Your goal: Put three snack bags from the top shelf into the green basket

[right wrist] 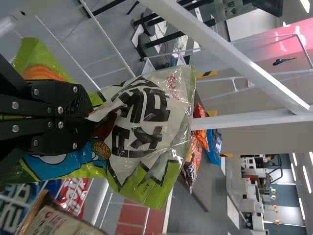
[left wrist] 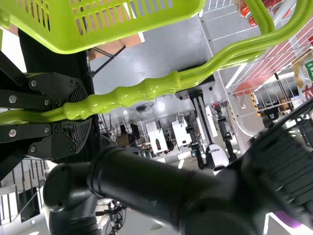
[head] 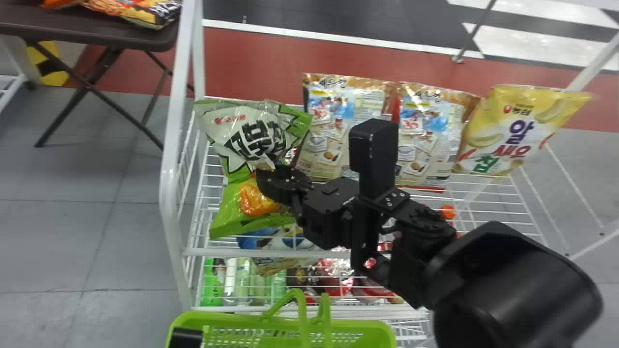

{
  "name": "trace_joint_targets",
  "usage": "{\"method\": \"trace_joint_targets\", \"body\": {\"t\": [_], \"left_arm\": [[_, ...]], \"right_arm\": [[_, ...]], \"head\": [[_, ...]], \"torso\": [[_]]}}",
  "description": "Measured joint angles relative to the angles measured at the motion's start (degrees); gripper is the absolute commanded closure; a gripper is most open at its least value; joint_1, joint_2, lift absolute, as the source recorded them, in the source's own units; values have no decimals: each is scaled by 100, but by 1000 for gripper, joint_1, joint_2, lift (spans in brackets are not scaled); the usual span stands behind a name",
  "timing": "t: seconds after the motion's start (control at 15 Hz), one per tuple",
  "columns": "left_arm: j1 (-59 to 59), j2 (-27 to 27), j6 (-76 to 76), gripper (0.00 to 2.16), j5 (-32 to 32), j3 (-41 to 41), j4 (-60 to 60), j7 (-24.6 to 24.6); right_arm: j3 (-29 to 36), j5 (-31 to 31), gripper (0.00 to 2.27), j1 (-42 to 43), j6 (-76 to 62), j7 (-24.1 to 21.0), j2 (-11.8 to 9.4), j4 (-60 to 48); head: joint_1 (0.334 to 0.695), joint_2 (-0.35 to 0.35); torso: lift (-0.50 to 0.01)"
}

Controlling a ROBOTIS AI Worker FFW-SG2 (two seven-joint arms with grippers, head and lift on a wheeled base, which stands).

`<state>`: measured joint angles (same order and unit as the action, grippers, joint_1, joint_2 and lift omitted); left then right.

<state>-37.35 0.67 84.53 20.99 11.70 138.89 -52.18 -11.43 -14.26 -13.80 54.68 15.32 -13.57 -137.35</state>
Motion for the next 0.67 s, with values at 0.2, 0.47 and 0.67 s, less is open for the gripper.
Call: {"method": "trace_joint_targets", "body": {"t": [0.2, 0.47, 0.67], "left_arm": [[28, 3, -57, 2142, 50, -2, -77, -41], [62, -16, -192, 2142, 293, -138, -309, -149], [62, -61, -213, 2142, 318, -170, -361, -127]], "right_arm": [[1016, -601, 2189, -607, 1150, -3, -156, -1215], [2902, -1239, 2186, -1368, 2718, 471, -145, -2320], [4558, -2178, 2186, -1662, 3280, 1477, 329, -2477]], "head": [[695, -350], [695, -350], [695, -350]], "torso": [[-50], [-50], [-50]]}}
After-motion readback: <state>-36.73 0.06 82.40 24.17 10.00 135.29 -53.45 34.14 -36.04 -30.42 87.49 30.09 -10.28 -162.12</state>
